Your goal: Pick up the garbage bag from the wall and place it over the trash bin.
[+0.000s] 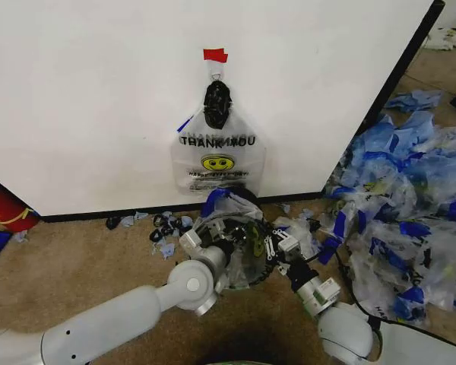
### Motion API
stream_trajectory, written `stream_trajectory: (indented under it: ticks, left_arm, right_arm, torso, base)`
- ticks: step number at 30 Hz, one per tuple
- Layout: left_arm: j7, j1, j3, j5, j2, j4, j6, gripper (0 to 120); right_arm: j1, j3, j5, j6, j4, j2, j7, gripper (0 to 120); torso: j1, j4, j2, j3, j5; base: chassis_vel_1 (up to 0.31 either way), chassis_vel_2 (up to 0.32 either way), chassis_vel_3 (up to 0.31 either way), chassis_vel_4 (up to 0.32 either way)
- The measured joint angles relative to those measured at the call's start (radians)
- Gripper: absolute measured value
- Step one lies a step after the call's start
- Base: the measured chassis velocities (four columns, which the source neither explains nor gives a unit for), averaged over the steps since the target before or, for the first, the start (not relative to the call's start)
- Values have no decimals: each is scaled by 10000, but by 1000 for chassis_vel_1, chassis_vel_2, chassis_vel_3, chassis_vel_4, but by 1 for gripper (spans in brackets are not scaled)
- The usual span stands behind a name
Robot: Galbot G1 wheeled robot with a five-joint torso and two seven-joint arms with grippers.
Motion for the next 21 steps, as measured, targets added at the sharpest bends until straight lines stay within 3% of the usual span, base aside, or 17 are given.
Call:
stream_trajectory:
  ticks: [11,21]
  left_arm:
    - [35,221,-307,61,-267,188,-51,0]
    - [39,306,-476,139,-787,499,-133,0]
  right_arm:
    - [-24,212,-1739,-554,-183,-221,312,0]
    - [-84,-93,-2160,-637,-329,-397,491,0]
  torso:
    - [0,0,0,0,1]
    - [0,-1,0,0,0]
  base:
    - [0,0,0,0]
    - [0,0,0,0]
